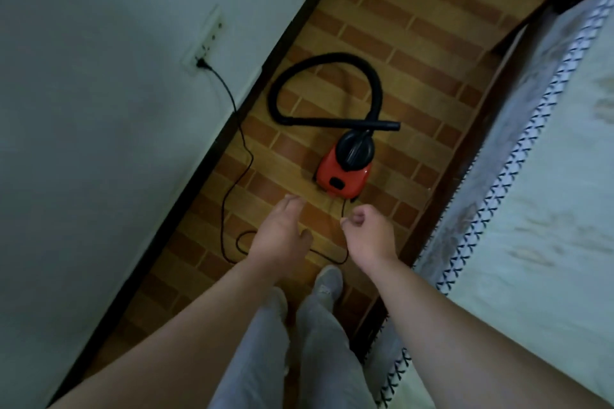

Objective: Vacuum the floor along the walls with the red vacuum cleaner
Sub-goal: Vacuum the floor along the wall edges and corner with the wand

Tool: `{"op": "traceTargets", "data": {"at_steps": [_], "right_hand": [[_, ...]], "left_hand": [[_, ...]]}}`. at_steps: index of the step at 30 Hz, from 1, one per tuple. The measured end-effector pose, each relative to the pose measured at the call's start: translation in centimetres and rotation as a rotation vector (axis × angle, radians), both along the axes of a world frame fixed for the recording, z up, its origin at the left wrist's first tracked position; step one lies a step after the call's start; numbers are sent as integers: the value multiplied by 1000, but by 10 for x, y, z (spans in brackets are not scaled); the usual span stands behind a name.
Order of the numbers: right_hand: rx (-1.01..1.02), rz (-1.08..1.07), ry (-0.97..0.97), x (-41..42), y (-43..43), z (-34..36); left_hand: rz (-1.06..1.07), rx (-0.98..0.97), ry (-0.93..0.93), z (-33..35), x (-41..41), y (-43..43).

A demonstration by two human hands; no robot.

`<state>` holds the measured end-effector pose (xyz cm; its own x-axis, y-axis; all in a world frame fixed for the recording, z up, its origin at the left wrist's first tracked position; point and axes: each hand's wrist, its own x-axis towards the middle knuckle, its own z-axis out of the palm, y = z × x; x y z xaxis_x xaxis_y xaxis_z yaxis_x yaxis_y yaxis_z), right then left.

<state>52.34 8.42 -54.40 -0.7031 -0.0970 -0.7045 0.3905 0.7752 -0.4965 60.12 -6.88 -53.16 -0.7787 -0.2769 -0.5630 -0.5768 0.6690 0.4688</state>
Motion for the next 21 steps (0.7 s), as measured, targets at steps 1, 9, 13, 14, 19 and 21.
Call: {"op": "traceTargets", "data": {"at_steps": [1,9,13,14,19,21], "right_hand": [[-9,-32,6,-7,3,11],[-34,-146,4,-50,13,68],[-25,-197,3,-74,6,76],[-16,-217,1,-82,2,76],[28,-294,-9,-129,-28,72],[47,-333,-10,-147,-43,75]], "left_hand": [[-14,3,12,13,-9,1],[-67,36,60,71,-72,-9],[-57,83,58,80,-107,-22],[-55,100,55,79,-117,-27],[-110,178,20,66,-170,-65],[-122,206,-20,65,-188,-84]]}}
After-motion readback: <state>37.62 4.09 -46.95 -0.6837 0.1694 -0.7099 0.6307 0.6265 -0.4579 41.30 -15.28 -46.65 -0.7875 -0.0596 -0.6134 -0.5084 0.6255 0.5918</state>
